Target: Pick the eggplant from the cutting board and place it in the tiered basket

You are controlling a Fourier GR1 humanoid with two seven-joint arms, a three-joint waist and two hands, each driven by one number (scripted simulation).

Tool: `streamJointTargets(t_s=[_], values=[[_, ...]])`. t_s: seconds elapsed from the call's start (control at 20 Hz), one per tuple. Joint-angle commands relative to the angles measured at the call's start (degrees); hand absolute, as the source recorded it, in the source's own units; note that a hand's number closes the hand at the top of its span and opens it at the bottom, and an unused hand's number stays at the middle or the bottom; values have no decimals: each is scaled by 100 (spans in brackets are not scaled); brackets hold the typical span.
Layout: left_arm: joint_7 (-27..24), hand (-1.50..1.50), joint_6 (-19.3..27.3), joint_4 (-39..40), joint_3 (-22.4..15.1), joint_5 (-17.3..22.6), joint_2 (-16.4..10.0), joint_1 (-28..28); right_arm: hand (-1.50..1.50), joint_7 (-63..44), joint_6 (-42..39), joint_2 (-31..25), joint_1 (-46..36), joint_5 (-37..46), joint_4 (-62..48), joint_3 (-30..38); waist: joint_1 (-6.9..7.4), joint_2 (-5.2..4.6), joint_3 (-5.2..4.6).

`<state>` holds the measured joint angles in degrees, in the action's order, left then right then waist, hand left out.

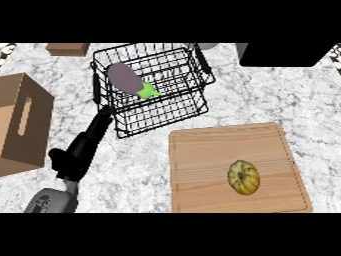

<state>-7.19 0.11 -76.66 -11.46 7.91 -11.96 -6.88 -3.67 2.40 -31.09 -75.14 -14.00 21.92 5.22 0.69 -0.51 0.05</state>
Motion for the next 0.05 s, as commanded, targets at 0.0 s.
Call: streamJointTargets(t_s=[0.0], values=[[374,0,45,-31,130,45,3,-352,-150,278,-1014,-845,352,-66,-244,184,39,-24,3]])
